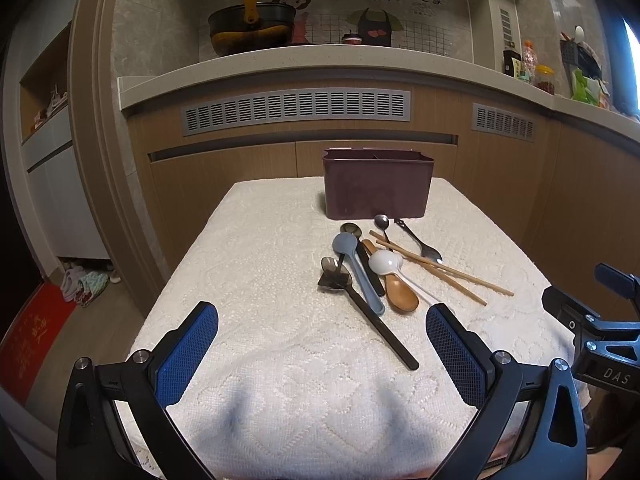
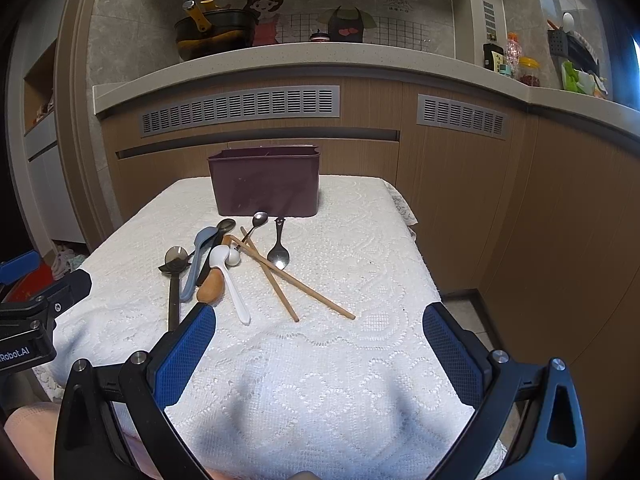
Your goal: Organize utensils
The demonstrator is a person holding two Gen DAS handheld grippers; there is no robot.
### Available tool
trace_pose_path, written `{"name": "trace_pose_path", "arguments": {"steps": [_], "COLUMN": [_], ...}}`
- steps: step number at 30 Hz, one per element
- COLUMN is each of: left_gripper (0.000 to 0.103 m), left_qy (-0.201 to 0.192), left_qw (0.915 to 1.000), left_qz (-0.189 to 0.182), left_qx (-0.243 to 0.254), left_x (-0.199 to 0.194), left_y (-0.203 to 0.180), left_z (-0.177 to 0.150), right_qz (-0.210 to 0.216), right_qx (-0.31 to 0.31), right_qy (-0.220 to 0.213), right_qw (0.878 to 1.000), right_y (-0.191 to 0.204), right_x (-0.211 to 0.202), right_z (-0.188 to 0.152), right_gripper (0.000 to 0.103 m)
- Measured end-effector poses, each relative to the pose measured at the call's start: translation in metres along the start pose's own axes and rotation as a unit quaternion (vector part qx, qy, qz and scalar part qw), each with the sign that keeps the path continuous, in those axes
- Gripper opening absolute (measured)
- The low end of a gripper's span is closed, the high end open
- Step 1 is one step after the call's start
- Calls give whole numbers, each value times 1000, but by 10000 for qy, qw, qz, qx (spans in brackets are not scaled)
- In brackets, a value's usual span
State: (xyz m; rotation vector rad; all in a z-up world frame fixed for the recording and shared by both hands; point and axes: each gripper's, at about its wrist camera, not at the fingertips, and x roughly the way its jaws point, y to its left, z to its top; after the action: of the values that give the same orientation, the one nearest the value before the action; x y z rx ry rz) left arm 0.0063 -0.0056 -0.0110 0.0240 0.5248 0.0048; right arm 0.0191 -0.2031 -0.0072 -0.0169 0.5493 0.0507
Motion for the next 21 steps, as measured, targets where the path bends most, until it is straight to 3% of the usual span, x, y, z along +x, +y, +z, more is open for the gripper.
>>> {"name": "trace_pose_path", "arguments": {"steps": [21], "left_gripper": [103], "left_qy": [112], "left_qw": [9999], "left_qz": [2], "left_qx": [17], "left_x": [2], "left_y": [1], "left_z": [0], "right_qz": [-1], "right_qx": [4], "right_qy": [4], "right_qw": [10000], "right_y": [0], "right_x": [1], "right_z": [0], "right_gripper": [103]}}
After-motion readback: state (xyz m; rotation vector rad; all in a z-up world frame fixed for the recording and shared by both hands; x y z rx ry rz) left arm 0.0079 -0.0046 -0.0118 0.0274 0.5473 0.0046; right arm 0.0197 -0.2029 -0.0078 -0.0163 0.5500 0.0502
